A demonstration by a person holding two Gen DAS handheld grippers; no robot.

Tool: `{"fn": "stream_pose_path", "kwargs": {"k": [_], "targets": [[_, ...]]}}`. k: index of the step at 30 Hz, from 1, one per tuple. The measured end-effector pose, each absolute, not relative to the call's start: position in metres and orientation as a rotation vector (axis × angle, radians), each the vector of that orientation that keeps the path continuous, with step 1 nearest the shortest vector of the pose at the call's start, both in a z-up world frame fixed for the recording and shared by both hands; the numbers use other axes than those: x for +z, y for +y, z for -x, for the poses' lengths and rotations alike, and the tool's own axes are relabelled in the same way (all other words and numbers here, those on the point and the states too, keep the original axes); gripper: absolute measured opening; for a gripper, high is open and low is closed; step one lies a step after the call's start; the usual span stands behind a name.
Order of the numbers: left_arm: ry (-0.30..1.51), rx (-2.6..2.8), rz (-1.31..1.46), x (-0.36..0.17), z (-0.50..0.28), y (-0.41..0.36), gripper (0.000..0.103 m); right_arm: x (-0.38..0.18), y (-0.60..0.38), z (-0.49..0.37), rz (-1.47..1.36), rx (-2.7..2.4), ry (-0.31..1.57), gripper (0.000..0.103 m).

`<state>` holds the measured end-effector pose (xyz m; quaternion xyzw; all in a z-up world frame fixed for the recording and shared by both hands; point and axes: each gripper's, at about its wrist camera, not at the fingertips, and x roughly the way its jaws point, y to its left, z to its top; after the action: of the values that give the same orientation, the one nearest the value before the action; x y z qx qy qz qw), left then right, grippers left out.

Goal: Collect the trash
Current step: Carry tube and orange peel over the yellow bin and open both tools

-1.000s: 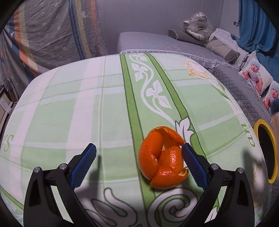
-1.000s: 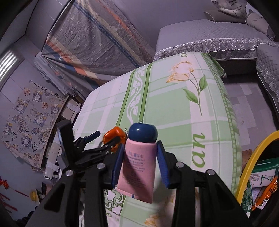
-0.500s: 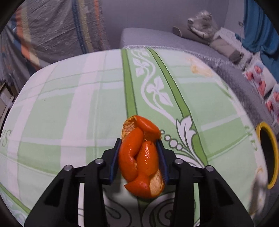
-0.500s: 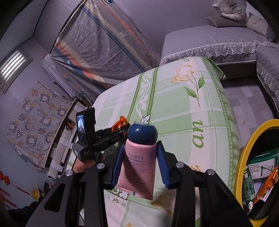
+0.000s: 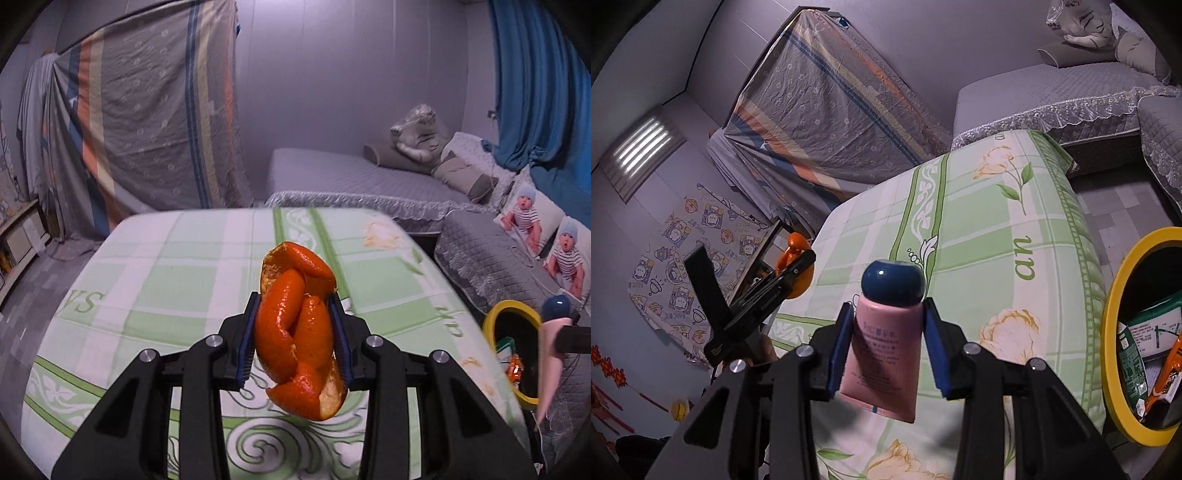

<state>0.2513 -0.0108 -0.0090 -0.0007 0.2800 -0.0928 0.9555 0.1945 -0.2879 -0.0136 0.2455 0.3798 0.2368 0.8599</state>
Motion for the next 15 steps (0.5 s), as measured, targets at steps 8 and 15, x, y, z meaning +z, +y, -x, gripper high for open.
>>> {"fn": "stream_pose_path", "kwargs": {"k": [8,15], "targets": [[0.448,-0.329,-0.043,0.031,-0.204,-0.078,0.034,0.010,-0.335,-0.154,-0.532,0.390,0.691,0.036],[0.408,-0.465,-0.089,0.039,-0.187,-0.146,0.034,0.011,-0.389,-0.126,-0.567,0.247,0.617,0.036]]}}
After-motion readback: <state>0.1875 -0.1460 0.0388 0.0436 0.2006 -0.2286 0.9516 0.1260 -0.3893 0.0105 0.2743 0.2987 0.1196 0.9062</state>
